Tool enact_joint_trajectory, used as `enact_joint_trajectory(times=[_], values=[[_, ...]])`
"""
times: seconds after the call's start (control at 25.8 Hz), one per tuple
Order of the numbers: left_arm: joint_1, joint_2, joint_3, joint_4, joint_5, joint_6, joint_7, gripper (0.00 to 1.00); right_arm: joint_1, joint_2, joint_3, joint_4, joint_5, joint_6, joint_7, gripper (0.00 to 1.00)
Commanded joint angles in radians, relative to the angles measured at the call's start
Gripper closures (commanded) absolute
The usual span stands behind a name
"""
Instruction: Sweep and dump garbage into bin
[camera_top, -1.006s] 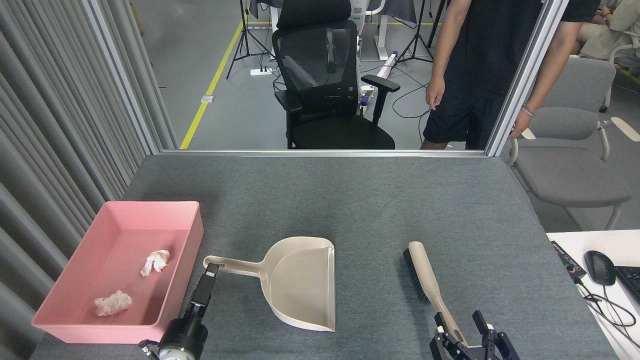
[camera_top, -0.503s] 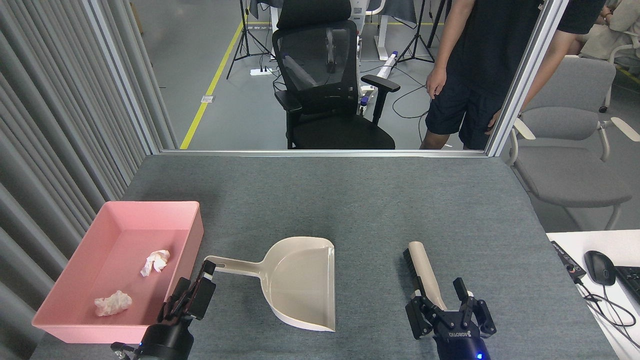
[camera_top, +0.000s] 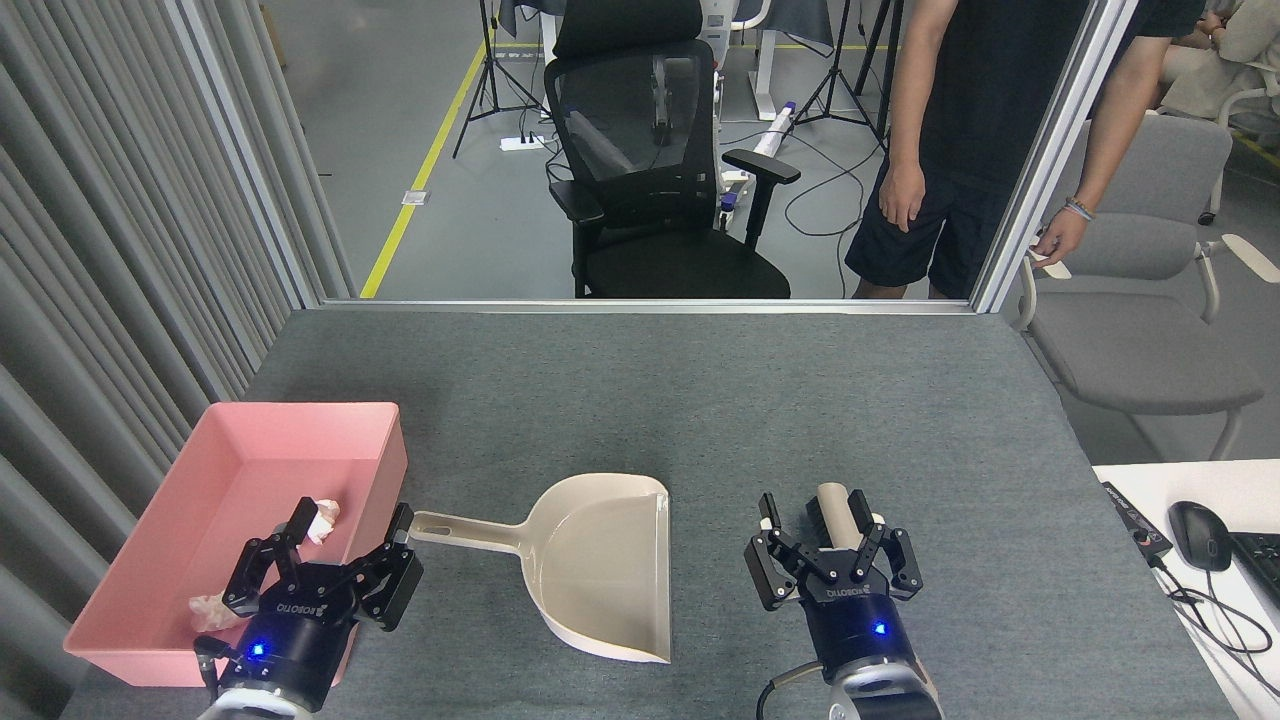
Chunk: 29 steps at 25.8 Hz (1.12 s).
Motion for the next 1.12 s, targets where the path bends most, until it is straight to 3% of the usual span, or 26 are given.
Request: enact_joint_trajectory(times=[0.0,0.43,1.08], values=[[-0.001,0.007,0.004,-0.003,-0.011,-0.009,0.011,0.01,0.000,-0.002,0.005,0.003,0.021,0.004,-0.008,0.04],[0.043,0.011,0.032,-0.005,-0.024,0.047,-0.001,0.01,0.032,0.004,0.002,-0.037,0.013,0.004,-0.014,0.03],[0.025,0.015,0.030,0.009,-0.073,0.092,-0.001,0.01,0.015,0.000,0.004,-0.030,0.019,0.024,-0.001,0.03]])
